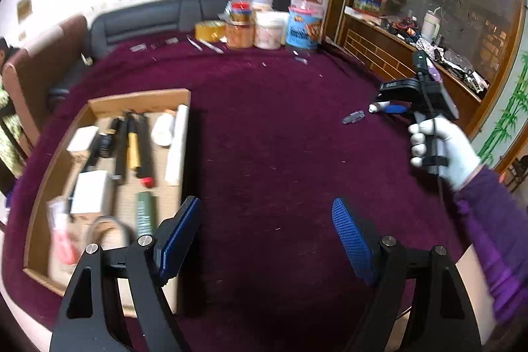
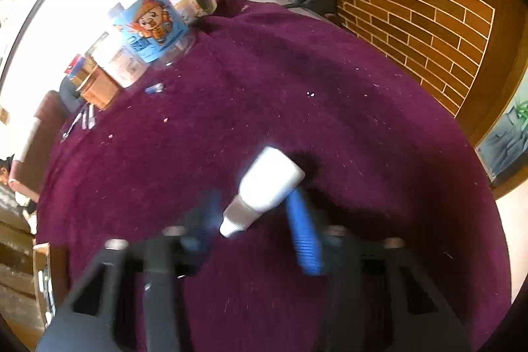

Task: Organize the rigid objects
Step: 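Grasp the white bottle with the right tool, then grasp the clear screwdriver with the left tool while the right tool holds the bottle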

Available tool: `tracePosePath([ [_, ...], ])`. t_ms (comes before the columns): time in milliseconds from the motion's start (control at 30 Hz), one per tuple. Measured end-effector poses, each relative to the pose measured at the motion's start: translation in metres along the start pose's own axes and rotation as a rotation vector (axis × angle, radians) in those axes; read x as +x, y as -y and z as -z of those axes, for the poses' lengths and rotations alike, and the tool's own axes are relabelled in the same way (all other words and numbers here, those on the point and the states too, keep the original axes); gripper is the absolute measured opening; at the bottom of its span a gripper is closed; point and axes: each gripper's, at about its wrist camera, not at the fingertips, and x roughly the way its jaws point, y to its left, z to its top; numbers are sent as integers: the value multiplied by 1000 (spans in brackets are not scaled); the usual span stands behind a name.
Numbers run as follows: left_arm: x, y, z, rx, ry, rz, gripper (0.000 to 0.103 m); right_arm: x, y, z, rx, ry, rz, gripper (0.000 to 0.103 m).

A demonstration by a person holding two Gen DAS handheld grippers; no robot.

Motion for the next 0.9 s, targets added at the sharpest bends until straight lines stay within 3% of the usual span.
tracePosePath([
  [133, 24, 21, -18, 17, -39, 27, 76, 2, 12, 4, 52, 59, -62, 19],
  [333, 73, 79, -59, 162, -14, 73, 75, 6, 47, 2, 204, 51, -273, 19],
  [400, 98, 100, -73, 203, -37, 114, 63, 8, 54, 2, 244, 41, -320, 19],
  [467, 125, 116, -87, 231, -82, 167, 42, 9, 59, 1, 280, 28, -356, 17],
  [533, 151, 129, -98, 252, -123, 181, 34, 10, 61, 1, 288, 21, -363, 17],
  [700, 200, 149, -111, 334, -191, 184, 34, 11, 60, -1, 285, 3, -368, 17],
  [733, 204, 155, -109, 371, -163, 153, 37, 12, 61, -1, 288, -1, -373, 17],
  [800, 216, 162, -104, 418, -185, 140, 37, 12, 62, -1, 291, -4, -377, 17],
  [833, 215, 164, -103, 418, -177, 146, 34, 12, 62, 0, 288, -4, -375, 17],
  [900, 209, 161, -104, 396, -182, 159, 11, 10, 60, 1, 273, -1, -365, 17],
])
